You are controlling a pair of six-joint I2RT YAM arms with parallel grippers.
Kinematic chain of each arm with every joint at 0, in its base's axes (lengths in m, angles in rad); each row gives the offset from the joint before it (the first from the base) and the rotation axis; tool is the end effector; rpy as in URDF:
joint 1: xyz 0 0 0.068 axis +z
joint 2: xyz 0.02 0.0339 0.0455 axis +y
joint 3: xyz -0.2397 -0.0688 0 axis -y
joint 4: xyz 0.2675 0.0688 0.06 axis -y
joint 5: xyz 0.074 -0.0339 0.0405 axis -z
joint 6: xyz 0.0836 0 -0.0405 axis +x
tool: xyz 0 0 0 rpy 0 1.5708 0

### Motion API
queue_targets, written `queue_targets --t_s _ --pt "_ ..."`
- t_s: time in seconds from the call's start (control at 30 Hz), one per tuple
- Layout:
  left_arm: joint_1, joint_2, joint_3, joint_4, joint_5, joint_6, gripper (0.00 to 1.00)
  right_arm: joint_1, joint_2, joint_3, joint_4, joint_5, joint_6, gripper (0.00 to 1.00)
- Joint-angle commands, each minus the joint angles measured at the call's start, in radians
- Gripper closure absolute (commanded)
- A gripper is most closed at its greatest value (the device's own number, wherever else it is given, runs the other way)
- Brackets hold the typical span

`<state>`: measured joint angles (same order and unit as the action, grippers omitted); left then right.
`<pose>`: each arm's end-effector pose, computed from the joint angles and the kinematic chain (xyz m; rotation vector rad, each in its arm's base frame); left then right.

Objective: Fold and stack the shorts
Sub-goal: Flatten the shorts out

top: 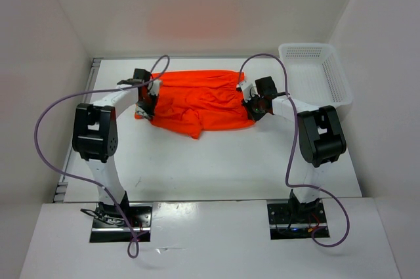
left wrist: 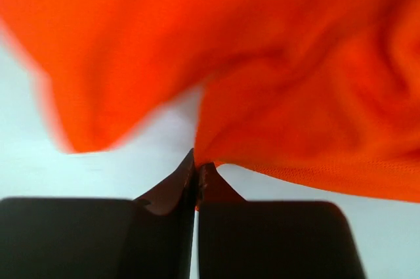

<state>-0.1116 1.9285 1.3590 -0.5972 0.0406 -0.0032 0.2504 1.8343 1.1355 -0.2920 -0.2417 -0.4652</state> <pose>0.4205 -0.0505 0.0995 0.1598 2.7345 -0.0877 0.3931 0.1212 0.0890 -0.9726 2.3394 0.2247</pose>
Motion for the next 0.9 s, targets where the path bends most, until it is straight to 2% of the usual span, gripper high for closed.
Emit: queue_targets --t_s 0.0,0.03,0.07,0.13,0.17,0.2,0.23,0.37,0.43,0.6,0.63,0.7,0.73,0.87 --pt "0.117 0.004 0.101 0.080 -0.183 0.003 1.00 0.003 -0.036 -0.028 -0.027 0.010 -0.023 1.00" --pt "0.127 0.004 0.112 0.080 -0.192 0.003 1.00 0.003 -0.036 -0.028 -0.027 0.010 -0.023 1.00" --pt "0.127 0.015 0.121 0.080 -0.192 0.003 0.89 0.003 -0.036 -0.028 -0.027 0.001 -0.023 1.00" --pt "0.127 0.015 0.149 0.091 -0.171 0.003 0.58 0.012 -0.026 -0.016 -0.036 0.001 -0.023 1.00" --pt "0.110 0.015 0.149 0.080 -0.159 0.003 0.47 0.012 -0.026 -0.005 -0.036 -0.008 -0.023 1.00" --pt "0.099 0.015 0.163 0.071 -0.141 0.003 0.38 0.012 -0.017 -0.005 -0.036 -0.008 -0.023 1.00" --pt "0.078 0.015 0.163 0.071 -0.140 0.003 0.36 0.012 -0.017 0.007 -0.036 -0.008 -0.023 1.00" --pt "0.024 -0.057 0.163 0.021 -0.131 0.003 0.34 0.012 -0.017 0.007 -0.036 -0.008 -0.032 1.00" --pt "0.001 -0.103 0.148 -0.022 -0.110 0.003 0.37 0.012 -0.017 0.007 -0.036 -0.008 -0.032 1.00" --pt "-0.121 -0.293 -0.038 -0.151 -0.009 0.003 0.57 0.012 -0.006 0.007 -0.036 0.001 -0.032 1.00" --pt "-0.188 -0.328 -0.108 -0.151 -0.008 0.003 0.57 0.012 -0.006 0.007 -0.036 0.001 -0.032 1.00" --pt "-0.265 -0.338 -0.153 -0.162 -0.027 0.003 0.57 0.012 0.003 0.007 -0.036 0.001 -0.041 1.00" --pt "-0.331 -0.338 -0.178 -0.151 -0.040 0.003 0.53 0.021 0.003 0.016 -0.036 0.001 -0.041 1.00" --pt "-0.453 -0.329 -0.219 -0.058 -0.151 0.003 0.48 0.021 0.003 0.026 -0.036 0.001 -0.041 1.00"
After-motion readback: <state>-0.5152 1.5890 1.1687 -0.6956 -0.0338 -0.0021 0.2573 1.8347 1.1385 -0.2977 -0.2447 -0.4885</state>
